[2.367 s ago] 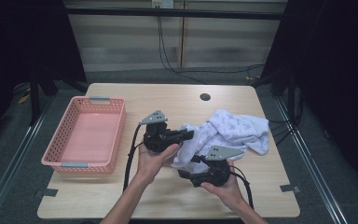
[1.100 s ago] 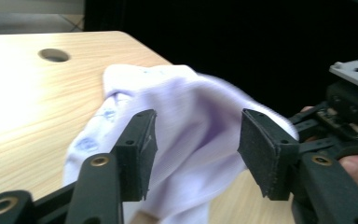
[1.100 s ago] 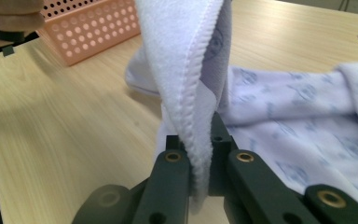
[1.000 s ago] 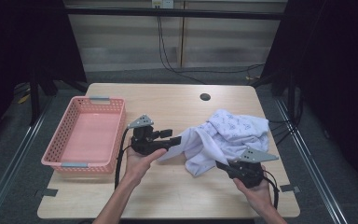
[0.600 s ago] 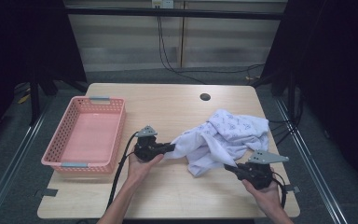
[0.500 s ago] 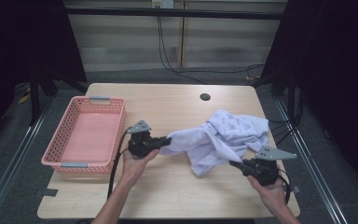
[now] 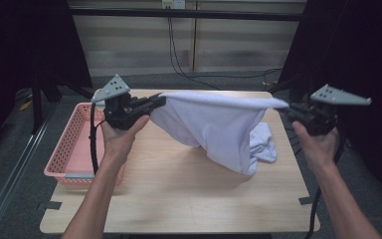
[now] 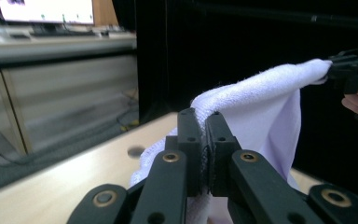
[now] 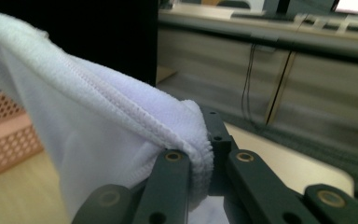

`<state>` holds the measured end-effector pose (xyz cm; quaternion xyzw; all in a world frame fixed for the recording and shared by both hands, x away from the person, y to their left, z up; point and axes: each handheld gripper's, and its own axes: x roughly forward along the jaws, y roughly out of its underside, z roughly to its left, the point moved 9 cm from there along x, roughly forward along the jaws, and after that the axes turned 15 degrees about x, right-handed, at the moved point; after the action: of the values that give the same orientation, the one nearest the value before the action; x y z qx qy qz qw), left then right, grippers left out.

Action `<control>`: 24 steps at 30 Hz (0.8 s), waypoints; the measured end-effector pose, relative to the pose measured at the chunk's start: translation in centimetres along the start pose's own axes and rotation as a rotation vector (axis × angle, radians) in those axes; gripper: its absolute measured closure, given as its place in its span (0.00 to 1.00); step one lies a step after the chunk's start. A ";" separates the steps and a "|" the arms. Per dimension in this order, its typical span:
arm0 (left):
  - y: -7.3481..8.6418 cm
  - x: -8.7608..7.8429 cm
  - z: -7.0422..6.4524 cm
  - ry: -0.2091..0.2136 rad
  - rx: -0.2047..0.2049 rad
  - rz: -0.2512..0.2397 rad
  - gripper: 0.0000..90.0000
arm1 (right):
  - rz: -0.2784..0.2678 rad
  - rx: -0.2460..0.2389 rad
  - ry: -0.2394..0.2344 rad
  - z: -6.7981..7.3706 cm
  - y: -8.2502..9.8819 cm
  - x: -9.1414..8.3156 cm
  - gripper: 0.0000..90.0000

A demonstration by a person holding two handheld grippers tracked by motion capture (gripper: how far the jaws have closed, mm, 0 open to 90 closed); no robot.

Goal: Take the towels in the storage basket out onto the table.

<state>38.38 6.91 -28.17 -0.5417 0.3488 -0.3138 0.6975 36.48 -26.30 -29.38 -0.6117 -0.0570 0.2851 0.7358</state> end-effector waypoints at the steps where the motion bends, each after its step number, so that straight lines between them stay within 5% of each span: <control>1: -0.4 -0.2 -0.4 -0.002 0.014 -0.009 0.97 | -0.030 -0.002 -0.004 0.3 -1.4 -0.3 0.98; 4: 1.1 -0.4 -2.3 0.031 0.042 0.022 0.96 | -0.053 0.013 -0.012 0.5 -2.0 -0.7 0.98; 7: 5.4 -0.2 -4.7 0.070 0.031 0.089 0.96 | 0.001 0.032 -0.022 0.1 1.5 -0.8 0.98; 12: 14.2 -0.2 -9.1 0.154 -0.012 0.219 0.95 | 0.150 0.101 -0.042 -0.8 11.4 -1.5 0.98; 17: 20.3 -0.7 -13.1 0.257 -0.042 0.361 0.92 | 0.312 0.175 -0.028 -1.8 20.2 -2.5 0.98; 21: 22.4 -1.9 -16.8 0.401 -0.028 0.444 0.79 | 0.417 0.189 -0.017 -2.0 24.9 -3.2 0.98; 24: 21.7 -2.8 -17.6 0.449 -0.063 0.395 0.67 | 0.433 0.189 -0.015 -2.0 25.4 -3.5 0.98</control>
<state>23.56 4.41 -51.89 -0.4017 0.6028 -0.2728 0.6332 25.56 -27.52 -52.62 -0.5359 0.0970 0.4447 0.7110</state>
